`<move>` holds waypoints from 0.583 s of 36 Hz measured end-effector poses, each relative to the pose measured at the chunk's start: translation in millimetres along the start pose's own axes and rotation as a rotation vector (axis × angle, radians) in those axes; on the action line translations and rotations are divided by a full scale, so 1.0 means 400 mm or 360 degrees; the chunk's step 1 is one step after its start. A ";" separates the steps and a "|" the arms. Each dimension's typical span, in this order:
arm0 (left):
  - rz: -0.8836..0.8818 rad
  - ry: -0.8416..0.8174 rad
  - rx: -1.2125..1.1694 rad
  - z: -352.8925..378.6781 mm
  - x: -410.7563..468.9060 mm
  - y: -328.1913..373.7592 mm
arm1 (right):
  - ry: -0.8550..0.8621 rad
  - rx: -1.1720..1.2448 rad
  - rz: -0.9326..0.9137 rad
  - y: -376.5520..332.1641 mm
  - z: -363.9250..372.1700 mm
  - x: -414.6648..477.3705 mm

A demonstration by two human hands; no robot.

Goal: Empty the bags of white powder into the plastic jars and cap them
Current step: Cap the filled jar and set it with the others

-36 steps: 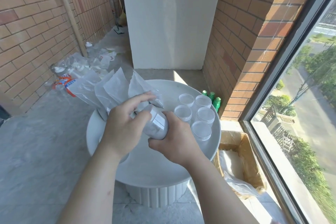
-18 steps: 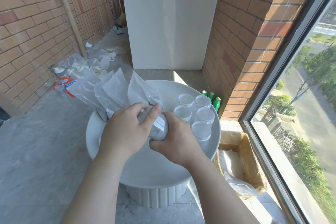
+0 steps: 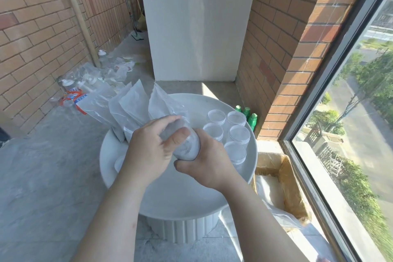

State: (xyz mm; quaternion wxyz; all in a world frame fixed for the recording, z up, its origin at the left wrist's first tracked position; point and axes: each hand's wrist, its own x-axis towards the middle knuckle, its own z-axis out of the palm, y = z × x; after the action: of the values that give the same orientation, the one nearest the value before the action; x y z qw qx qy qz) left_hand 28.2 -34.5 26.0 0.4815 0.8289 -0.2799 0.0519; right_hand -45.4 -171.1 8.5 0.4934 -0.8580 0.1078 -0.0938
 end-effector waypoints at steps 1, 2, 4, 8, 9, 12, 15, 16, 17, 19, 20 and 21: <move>-0.0028 0.0034 -0.0076 0.001 0.000 0.001 | 0.0018 0.0038 0.0001 -0.003 -0.004 0.001; -0.0066 0.0073 -0.0140 0.001 0.001 0.002 | 0.0037 0.0080 0.0012 -0.005 -0.009 0.002; -0.0193 0.0162 -0.0207 0.000 0.003 0.000 | 0.0088 0.0161 0.0053 -0.008 -0.021 0.005; -0.0384 0.0290 -0.0053 -0.013 0.011 -0.009 | 0.0277 0.0370 0.0059 -0.008 -0.061 0.015; -0.0429 0.0257 -0.0002 -0.013 0.010 -0.009 | 0.0351 0.0407 0.0048 -0.003 -0.075 0.018; -0.0513 0.0128 0.0136 -0.005 0.003 -0.011 | 0.0583 0.0450 0.0042 0.019 -0.120 0.025; -0.0499 -0.0052 0.0265 0.008 -0.002 -0.024 | 0.0799 0.0519 0.0099 0.052 -0.159 0.032; -0.0499 -0.0117 0.0311 0.013 -0.002 -0.031 | 0.0846 0.0553 0.0132 0.066 -0.171 0.033; -0.0500 -0.0178 0.0359 0.018 -0.002 -0.038 | 0.0871 0.0600 0.0172 0.080 -0.180 0.035; -0.0491 -0.0279 0.0444 0.028 -0.001 -0.051 | 0.0872 0.0730 0.0242 0.110 -0.196 0.040; -0.0485 -0.0314 0.0473 0.033 0.000 -0.055 | 0.0865 0.0800 0.0272 0.124 -0.201 0.041; -0.0480 -0.0340 0.0491 0.038 -0.001 -0.056 | 0.0860 0.0866 0.0303 0.135 -0.205 0.043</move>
State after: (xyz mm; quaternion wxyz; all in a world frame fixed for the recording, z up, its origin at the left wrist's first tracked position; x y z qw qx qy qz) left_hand 36.5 -38.3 0.8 0.3191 0.9259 -0.1910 -0.0663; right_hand -55.7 -270.2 3.4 0.6631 -0.6265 0.2839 -0.2952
